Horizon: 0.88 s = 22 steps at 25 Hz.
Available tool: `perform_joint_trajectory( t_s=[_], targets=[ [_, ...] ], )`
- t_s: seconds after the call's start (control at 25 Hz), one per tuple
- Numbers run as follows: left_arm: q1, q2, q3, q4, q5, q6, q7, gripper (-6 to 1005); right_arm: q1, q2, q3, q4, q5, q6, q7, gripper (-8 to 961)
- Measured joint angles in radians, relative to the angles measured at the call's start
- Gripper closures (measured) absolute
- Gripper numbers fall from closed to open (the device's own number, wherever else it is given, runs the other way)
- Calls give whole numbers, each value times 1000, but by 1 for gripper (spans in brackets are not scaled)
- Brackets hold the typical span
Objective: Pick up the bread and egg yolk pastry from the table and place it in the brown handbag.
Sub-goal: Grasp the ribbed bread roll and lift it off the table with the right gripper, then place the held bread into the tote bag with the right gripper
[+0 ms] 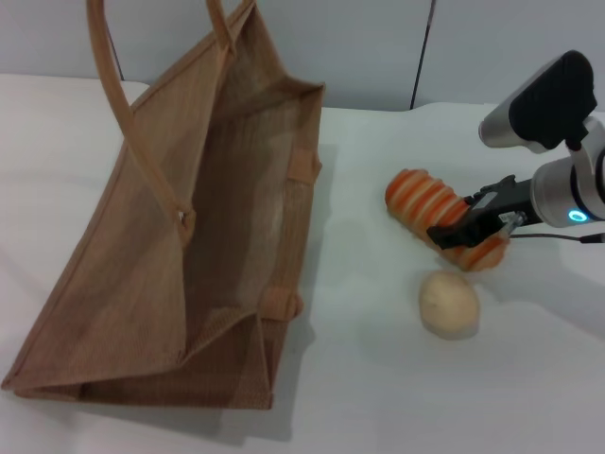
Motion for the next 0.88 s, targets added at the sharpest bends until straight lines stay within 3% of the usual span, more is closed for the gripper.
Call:
perform_joint_trajectory(
  t_s=[0.32, 0.88],
  targets=[
    [-2, 2, 0, 1, 0, 5, 4, 879, 1, -2, 7, -70, 0, 21, 37, 334],
    [-13, 11, 4, -41, 20, 21, 19, 879, -155, 2, 47, -566, 3, 239, 122, 409]
  ],
)
